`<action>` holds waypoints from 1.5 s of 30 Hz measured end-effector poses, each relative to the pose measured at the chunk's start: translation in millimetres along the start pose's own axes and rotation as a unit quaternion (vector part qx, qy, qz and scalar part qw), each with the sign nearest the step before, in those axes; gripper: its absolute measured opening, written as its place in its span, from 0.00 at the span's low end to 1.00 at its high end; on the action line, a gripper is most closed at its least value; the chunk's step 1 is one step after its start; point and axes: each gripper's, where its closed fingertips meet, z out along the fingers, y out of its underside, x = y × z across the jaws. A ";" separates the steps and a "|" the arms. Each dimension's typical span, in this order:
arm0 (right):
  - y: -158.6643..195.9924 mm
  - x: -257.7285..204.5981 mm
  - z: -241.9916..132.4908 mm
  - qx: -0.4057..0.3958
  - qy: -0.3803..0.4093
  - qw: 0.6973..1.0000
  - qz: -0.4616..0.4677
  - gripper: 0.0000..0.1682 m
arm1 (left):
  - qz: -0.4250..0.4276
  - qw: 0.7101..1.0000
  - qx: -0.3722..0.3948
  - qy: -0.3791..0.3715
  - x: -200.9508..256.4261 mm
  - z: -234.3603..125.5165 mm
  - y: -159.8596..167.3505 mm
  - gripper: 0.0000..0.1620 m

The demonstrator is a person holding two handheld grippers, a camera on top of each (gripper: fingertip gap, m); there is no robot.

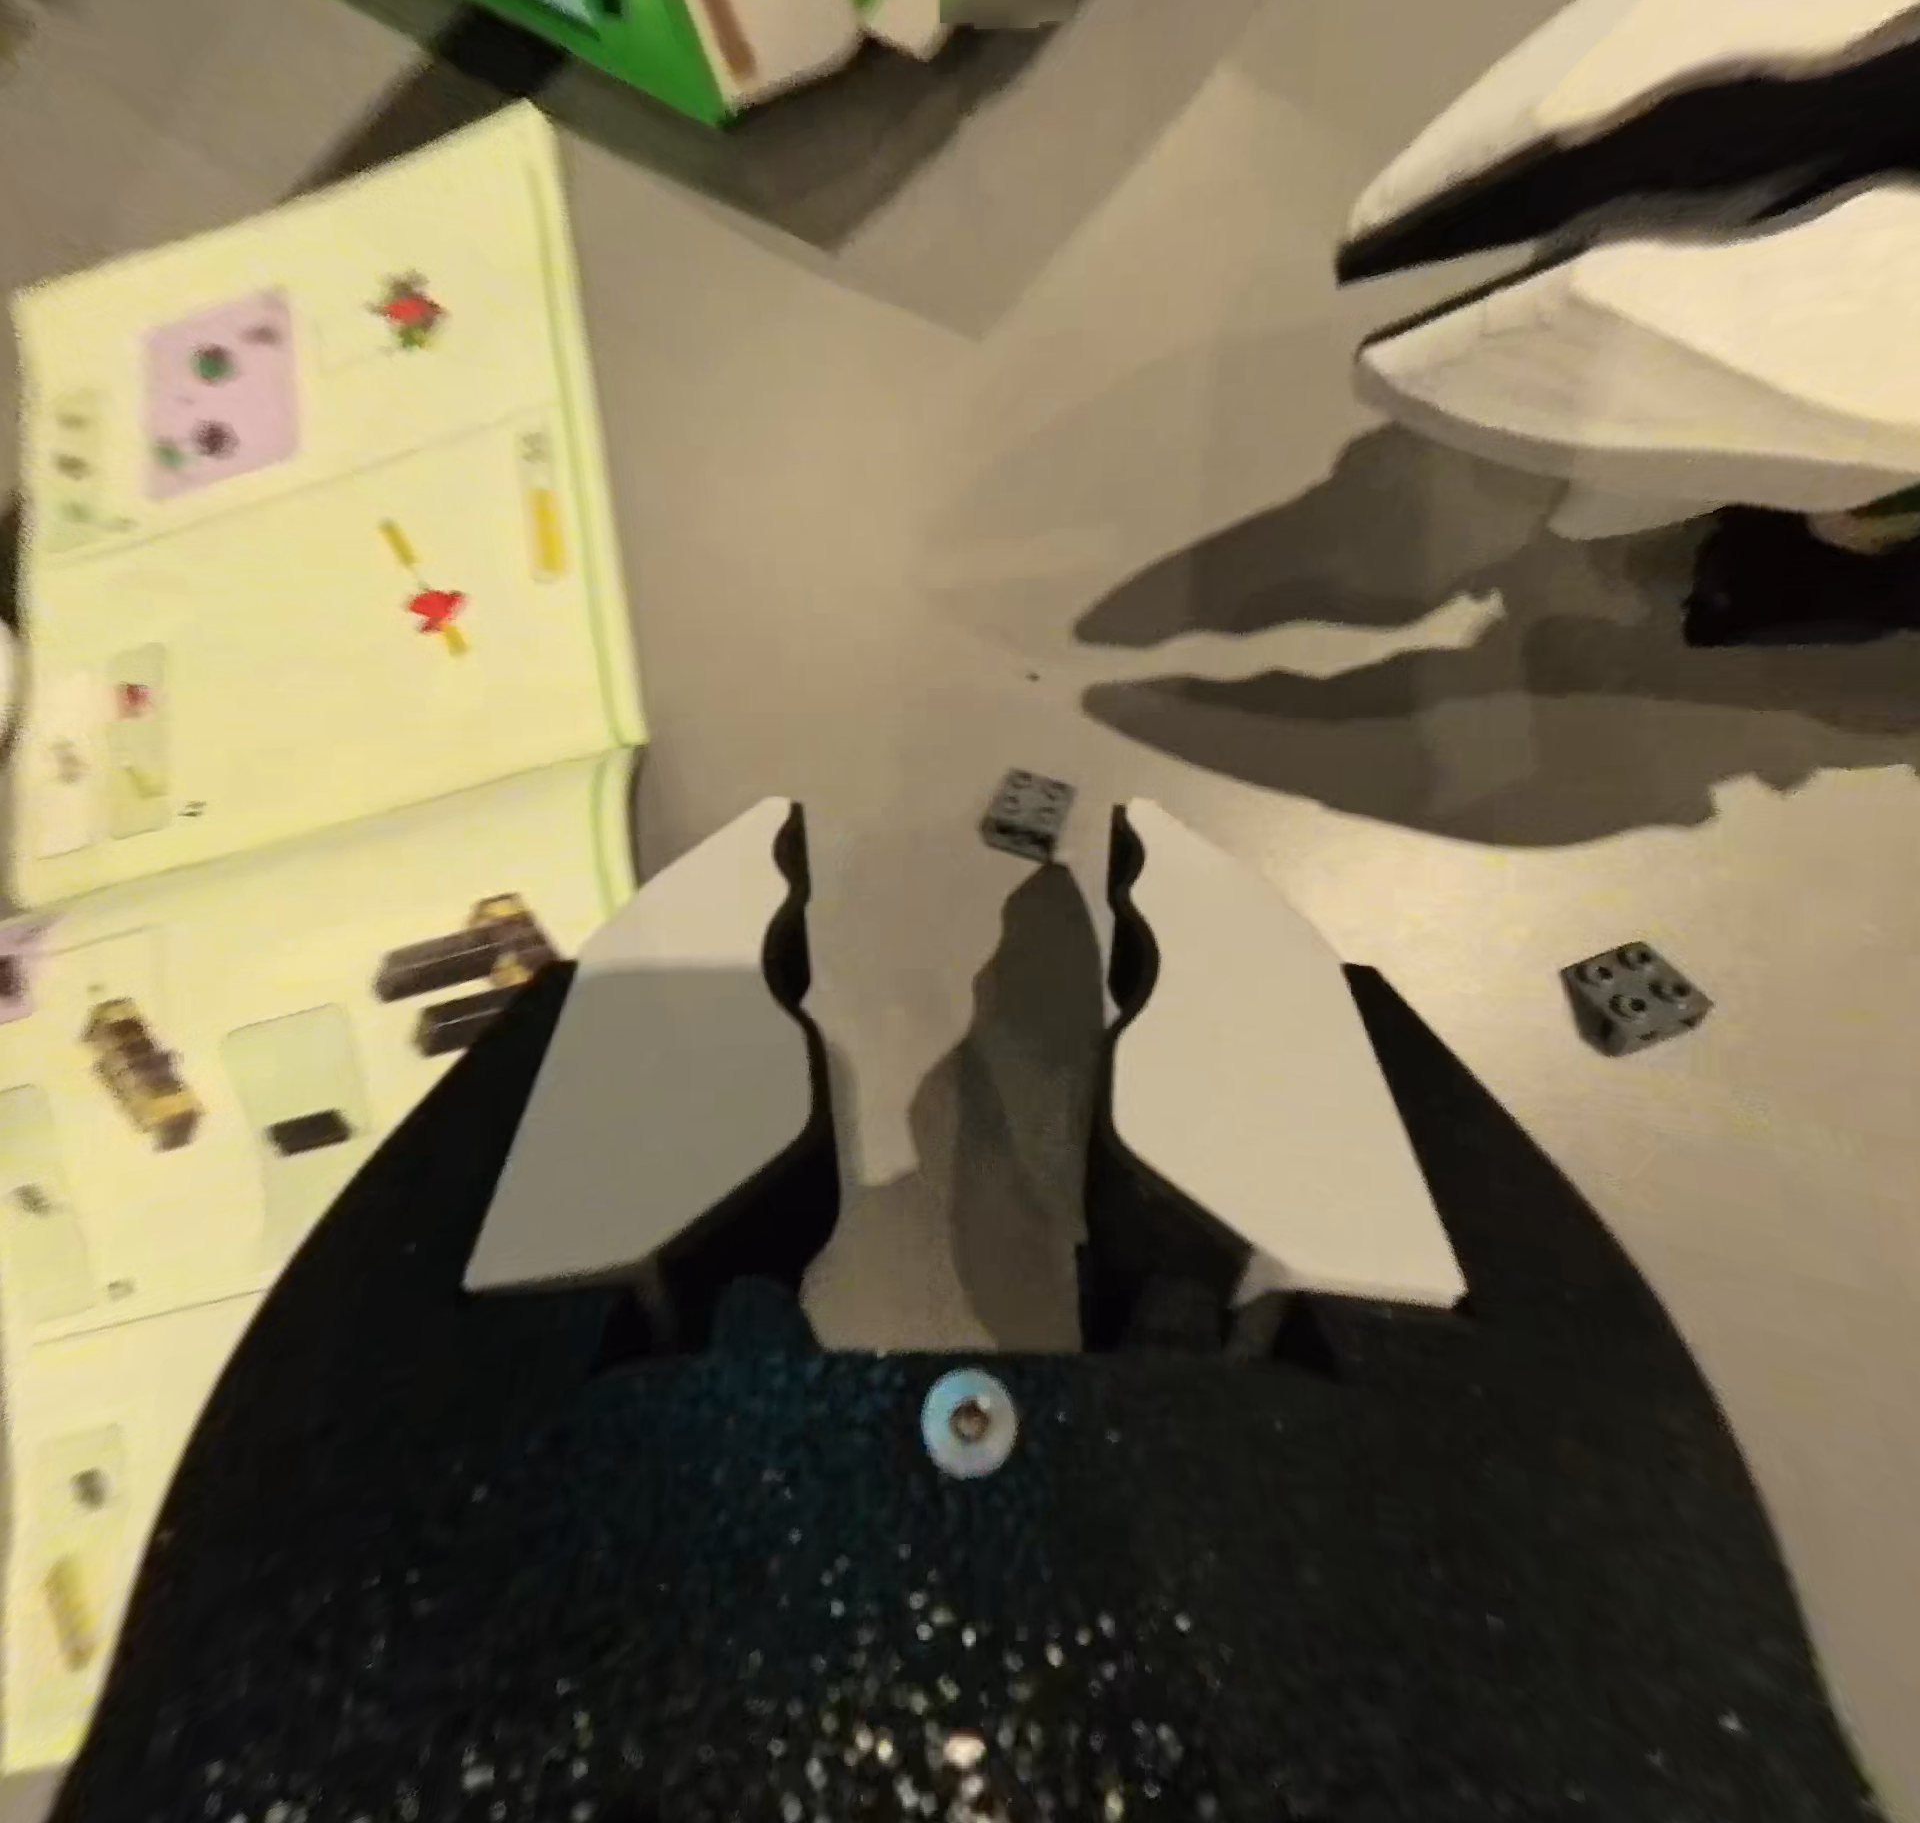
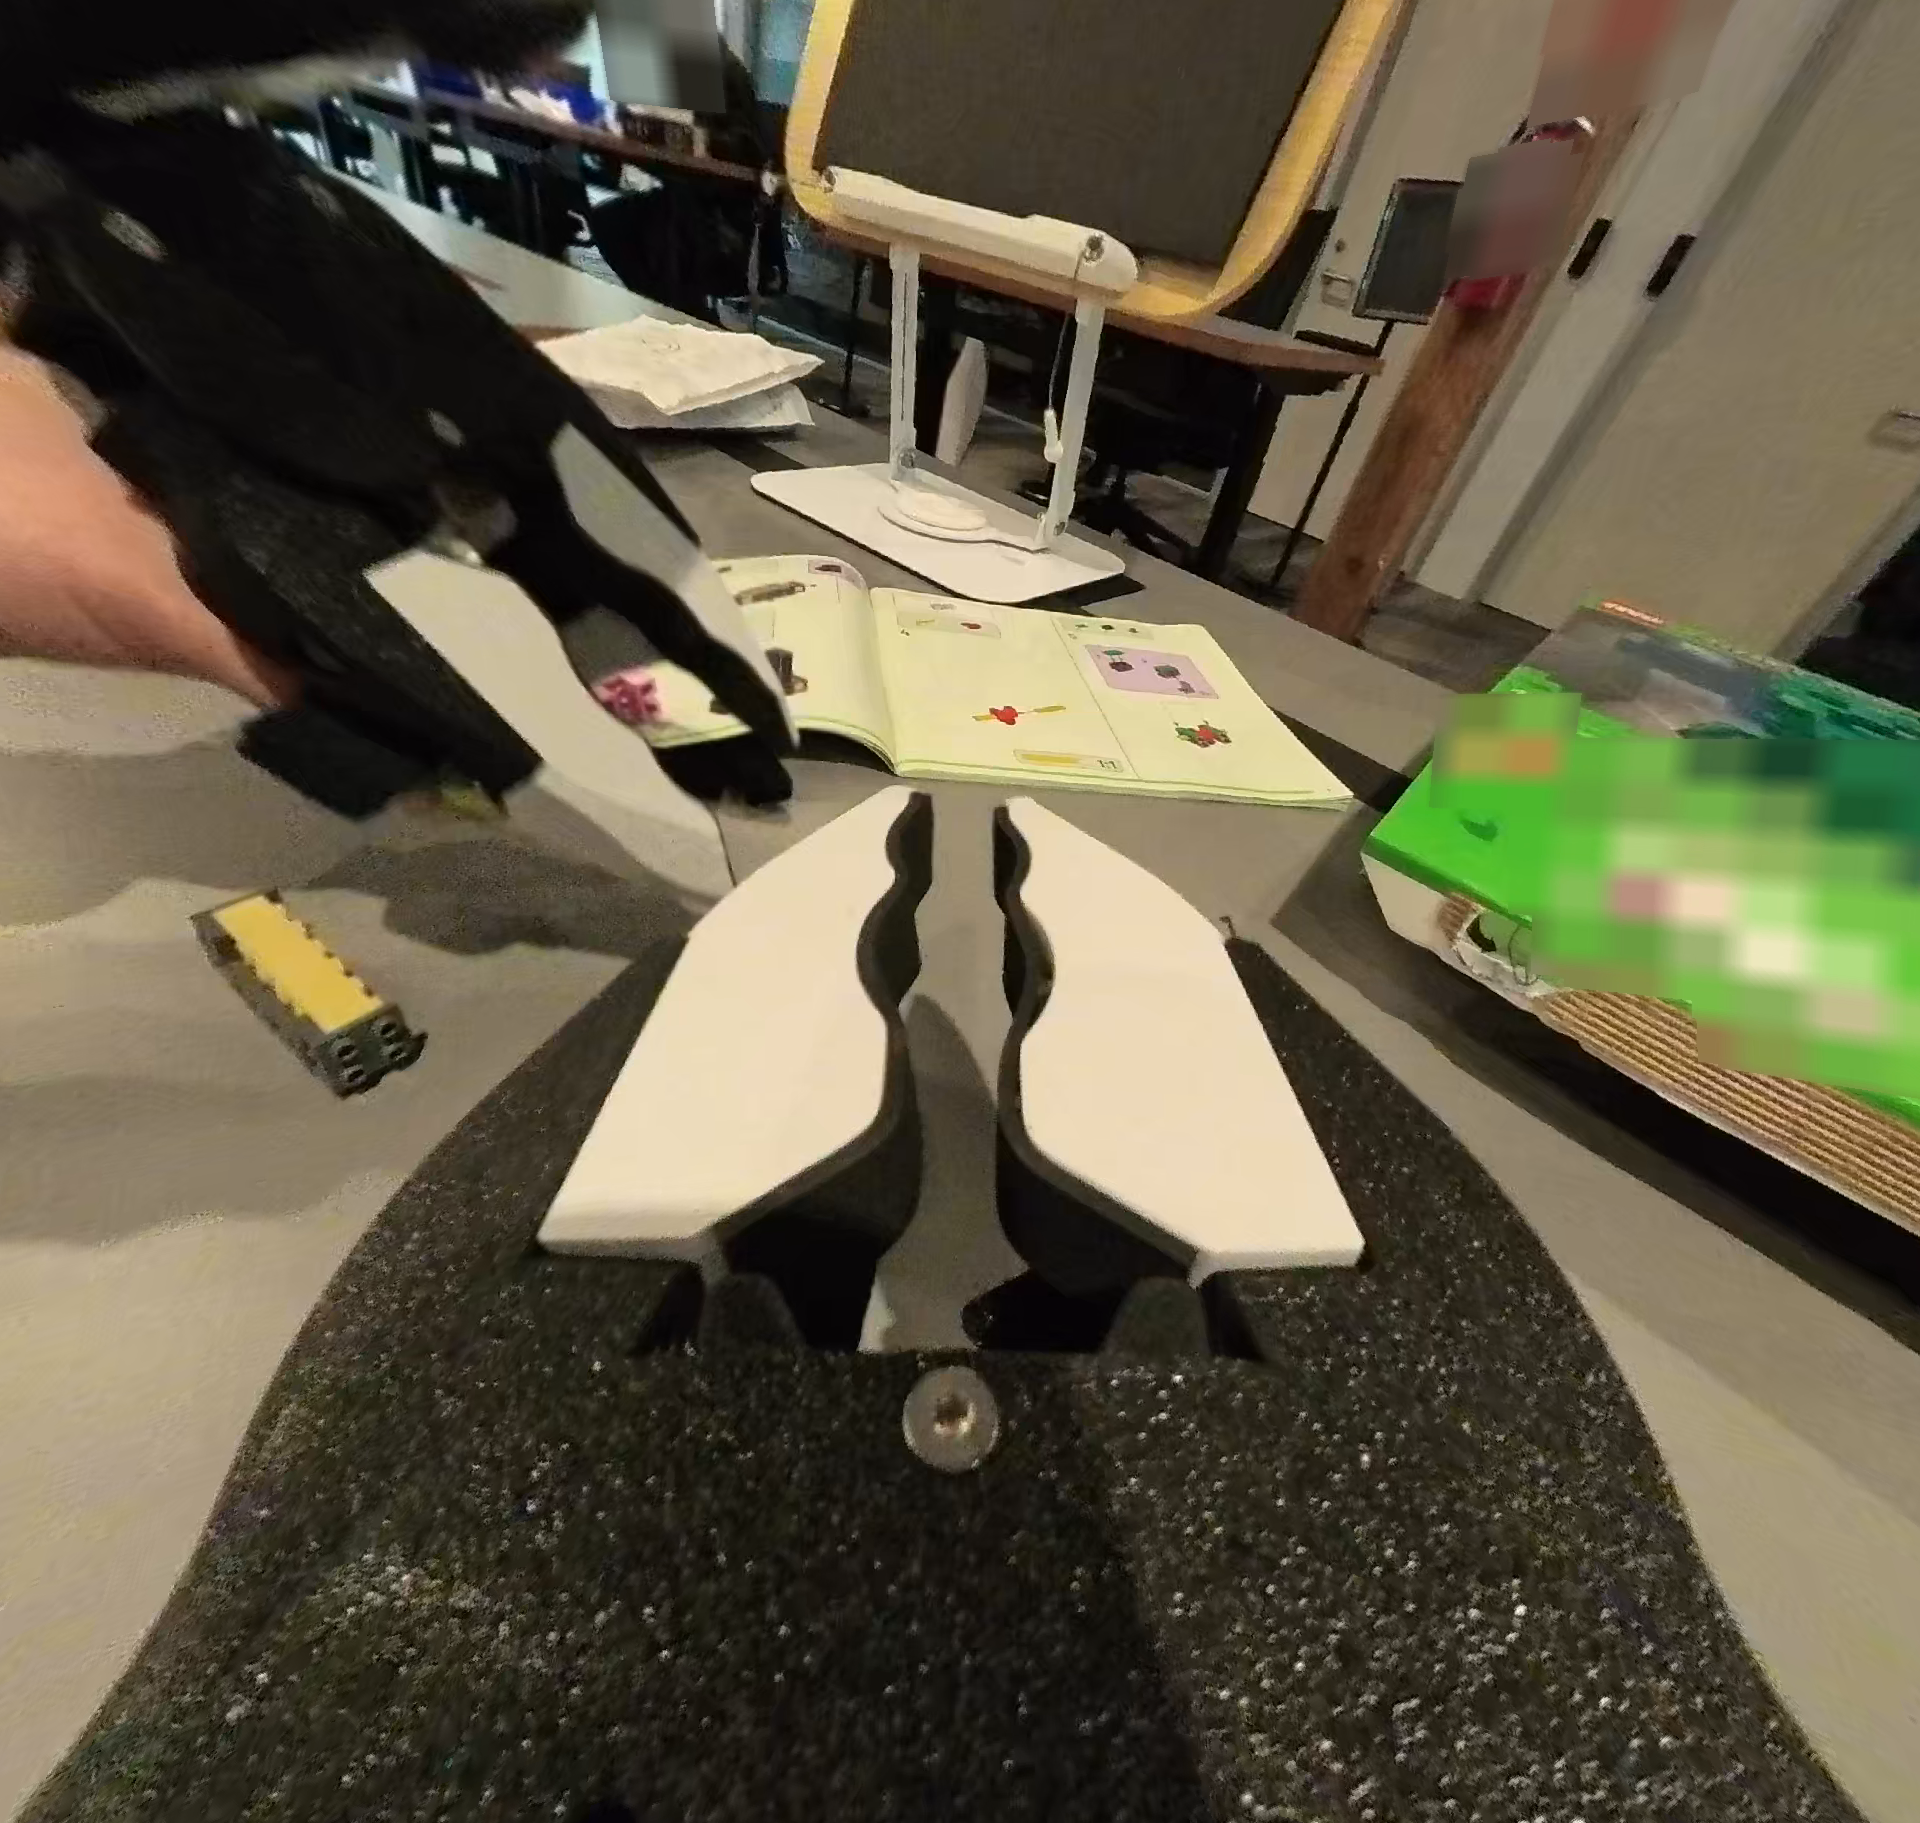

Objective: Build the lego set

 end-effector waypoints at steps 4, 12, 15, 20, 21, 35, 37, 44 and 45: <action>2.9 4.6 2.3 -0.009 0.012 1.000 0.003 0.07 | 0.004 0.994 0.092 -0.062 -35.2 -30.3 -2.8 0.29; 6.5 11.2 7.5 -0.023 0.036 0.999 -0.004 0.13 | -0.006 0.958 0.257 -0.126 -63.8 -57.7 9.0 0.20; 10.5 3.5 17.3 -0.045 0.016 0.999 -0.014 0.14 | 0.038 0.947 0.285 -0.143 -55.8 -64.7 8.1 0.14; 29.2 -22.1 29.9 -0.132 -0.040 0.990 -0.015 0.05 | 0.064 0.941 0.306 -0.129 -43.8 -64.9 8.5 0.04; 34.1 -29.3 31.9 -0.157 -0.052 0.986 -0.008 0.02 | 0.064 0.940 0.310 -0.126 -43.3 -65.3 8.4 0.03; 67.0 -70.6 57.5 -0.326 -0.060 0.943 0.003 0.00 | 0.059 0.944 0.313 -0.088 -34.2 -62.5 9.7 0.00; 71.7 -60.7 50.2 -0.344 -0.036 0.938 0.003 0.00 | 0.059 0.944 0.313 -0.084 -32.9 -62.4 9.9 0.00; 75.1 -31.1 34.9 -0.343 0.037 0.938 0.023 0.00 | 0.058 0.947 0.305 -0.077 -31.4 -59.4 10.9 0.00; 72.5 -29.5 35.3 -0.330 0.044 0.942 0.032 0.00 | 0.058 0.947 0.306 -0.077 -31.4 -59.6 10.7 0.00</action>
